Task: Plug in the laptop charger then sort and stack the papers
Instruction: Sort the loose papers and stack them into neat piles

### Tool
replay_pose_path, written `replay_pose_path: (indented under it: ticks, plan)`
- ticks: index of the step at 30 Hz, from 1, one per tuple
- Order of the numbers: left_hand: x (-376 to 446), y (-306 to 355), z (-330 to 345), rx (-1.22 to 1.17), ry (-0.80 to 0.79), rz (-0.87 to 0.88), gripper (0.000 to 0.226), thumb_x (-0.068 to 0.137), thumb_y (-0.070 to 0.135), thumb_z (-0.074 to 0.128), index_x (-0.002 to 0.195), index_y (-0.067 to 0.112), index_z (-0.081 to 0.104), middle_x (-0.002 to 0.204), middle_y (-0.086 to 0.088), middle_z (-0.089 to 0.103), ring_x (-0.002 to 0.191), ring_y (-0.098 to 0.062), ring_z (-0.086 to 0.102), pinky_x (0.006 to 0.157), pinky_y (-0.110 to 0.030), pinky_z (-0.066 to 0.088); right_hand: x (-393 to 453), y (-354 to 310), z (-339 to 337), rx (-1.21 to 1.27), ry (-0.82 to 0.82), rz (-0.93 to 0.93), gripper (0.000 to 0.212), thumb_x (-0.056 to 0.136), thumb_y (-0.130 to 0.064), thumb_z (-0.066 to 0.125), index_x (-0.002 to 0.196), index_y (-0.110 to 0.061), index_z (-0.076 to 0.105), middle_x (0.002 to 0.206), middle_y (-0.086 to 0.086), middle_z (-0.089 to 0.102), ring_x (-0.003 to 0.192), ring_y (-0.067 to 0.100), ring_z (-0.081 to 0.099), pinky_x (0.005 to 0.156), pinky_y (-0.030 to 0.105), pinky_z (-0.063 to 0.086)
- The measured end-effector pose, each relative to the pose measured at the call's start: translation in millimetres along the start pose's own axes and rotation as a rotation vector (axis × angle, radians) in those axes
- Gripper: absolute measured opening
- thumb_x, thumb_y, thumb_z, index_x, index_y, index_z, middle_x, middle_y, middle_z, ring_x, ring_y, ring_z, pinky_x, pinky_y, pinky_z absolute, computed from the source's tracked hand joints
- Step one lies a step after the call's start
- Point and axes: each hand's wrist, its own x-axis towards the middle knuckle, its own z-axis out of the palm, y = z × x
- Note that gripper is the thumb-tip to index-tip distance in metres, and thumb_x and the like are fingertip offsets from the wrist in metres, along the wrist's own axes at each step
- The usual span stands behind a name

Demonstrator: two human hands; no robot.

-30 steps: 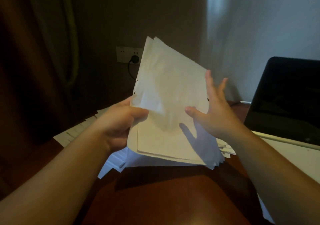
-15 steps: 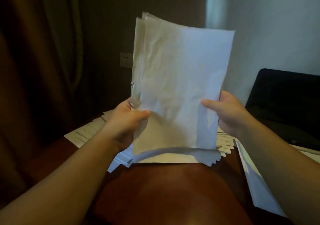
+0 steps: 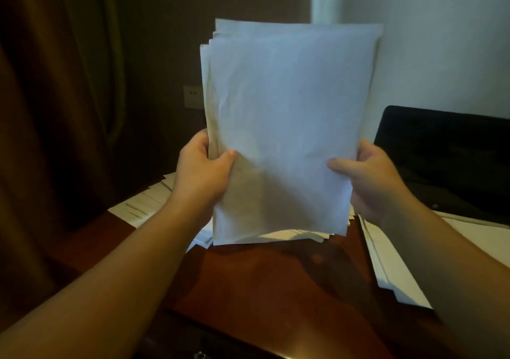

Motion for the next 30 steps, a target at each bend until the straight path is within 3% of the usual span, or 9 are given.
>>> replay_pose_path:
  ticks: [3, 7, 10, 13, 18, 21, 26, 30]
  plan:
    - [-16.0, -5.4, 2.2, 0.063, -0.028, 0.062, 0.037, 0.095, 0.027, 0.064, 0.130, 0.032, 0.053, 0.117, 0.013, 0.061, 0.111, -0.015, 0.061, 0.087, -0.041, 0.059, -24.2, 5.6, -9.0, -0.009, 0.000, 0.006, 0.033, 0.089, 0.005, 0.061, 0.109, -0.022, 0.063, 0.103, -0.002, 0.075, 0.094, 0.018, 0.072, 0.078, 0.035, 0.059]
    - [-39.1, -23.7, 7.8, 0.145, -0.121, 0.079, 0.054, 0.094, 0.024, 0.065, 0.143, 0.028, 0.041, 0.133, 0.011, 0.055, 0.122, -0.016, 0.056, 0.098, -0.046, 0.054, -43.3, 24.5, -15.8, -0.086, 0.069, 0.043, 0.035, 0.087, 0.001, 0.067, 0.110, -0.025, 0.063, 0.104, -0.004, 0.073, 0.092, 0.016, 0.072, 0.077, 0.033, 0.058]
    - [-43.8, -25.9, 15.1, 0.112, -0.122, 0.078, 0.051, 0.097, 0.021, 0.062, 0.141, 0.030, 0.039, 0.132, 0.010, 0.053, 0.123, -0.016, 0.055, 0.100, -0.046, 0.052, -48.5, 26.9, -15.5, -0.108, 0.113, 0.045, 0.032, 0.090, 0.001, 0.064, 0.101, -0.028, 0.063, 0.098, -0.007, 0.072, 0.087, 0.013, 0.071, 0.073, 0.029, 0.056]
    - [-41.7, -22.5, 18.9, 0.120, -0.074, 0.142, 0.055, 0.097, 0.022, 0.062, 0.145, 0.029, 0.034, 0.125, 0.017, 0.046, 0.118, -0.009, 0.051, 0.095, -0.037, 0.052, -50.3, 20.4, -15.6, -0.091, 0.157, 0.020, 0.032, 0.094, -0.002, 0.059, 0.096, -0.033, 0.062, 0.099, -0.010, 0.071, 0.089, 0.014, 0.069, 0.073, 0.030, 0.054]
    - [-47.7, -37.9, 24.6, 0.152, -0.117, 0.005, 0.054, 0.099, 0.015, 0.058, 0.145, 0.030, 0.035, 0.133, 0.005, 0.051, 0.126, -0.022, 0.052, 0.102, -0.046, 0.051, -59.8, 31.9, -14.5, -0.159, 0.170, 0.070, 0.032, 0.097, -0.004, 0.055, 0.093, -0.036, 0.060, 0.093, -0.015, 0.069, 0.086, 0.009, 0.067, 0.065, 0.025, 0.050]
    - [-51.6, -41.3, 29.0, 0.191, -0.139, -0.016, 0.048, 0.100, 0.010, 0.054, 0.142, 0.029, 0.040, 0.125, 0.008, 0.053, 0.119, -0.019, 0.053, 0.101, -0.046, 0.049, -59.3, 33.4, -17.2, -0.247, 0.180, 0.069, 0.031, 0.098, -0.009, 0.054, 0.090, -0.038, 0.061, 0.093, -0.017, 0.068, 0.088, 0.009, 0.066, 0.065, 0.025, 0.050]
    - [-42.9, -24.0, 33.0, 0.231, -0.179, 0.107, 0.036, 0.101, 0.016, 0.055, 0.135, 0.028, 0.047, 0.119, 0.013, 0.058, 0.107, -0.011, 0.059, 0.090, -0.037, 0.055, -61.4, 14.8, -27.5, -0.585, 0.209, 0.015, 0.025, 0.096, -0.014, 0.055, 0.082, -0.033, 0.061, 0.088, -0.005, 0.067, 0.083, 0.021, 0.063, 0.074, 0.042, 0.056]
    - [-33.3, -0.5, 48.3, 0.274, -0.228, 0.174, 0.044, 0.098, 0.014, 0.060, 0.137, 0.029, 0.046, 0.117, 0.016, 0.055, 0.105, -0.008, 0.053, 0.095, -0.039, 0.052, -69.0, -1.0, -43.7, -0.438, 0.256, 0.092, 0.027, 0.097, -0.009, 0.054, 0.082, -0.032, 0.057, 0.088, -0.009, 0.063, 0.085, 0.019, 0.061, 0.071, 0.037, 0.054]
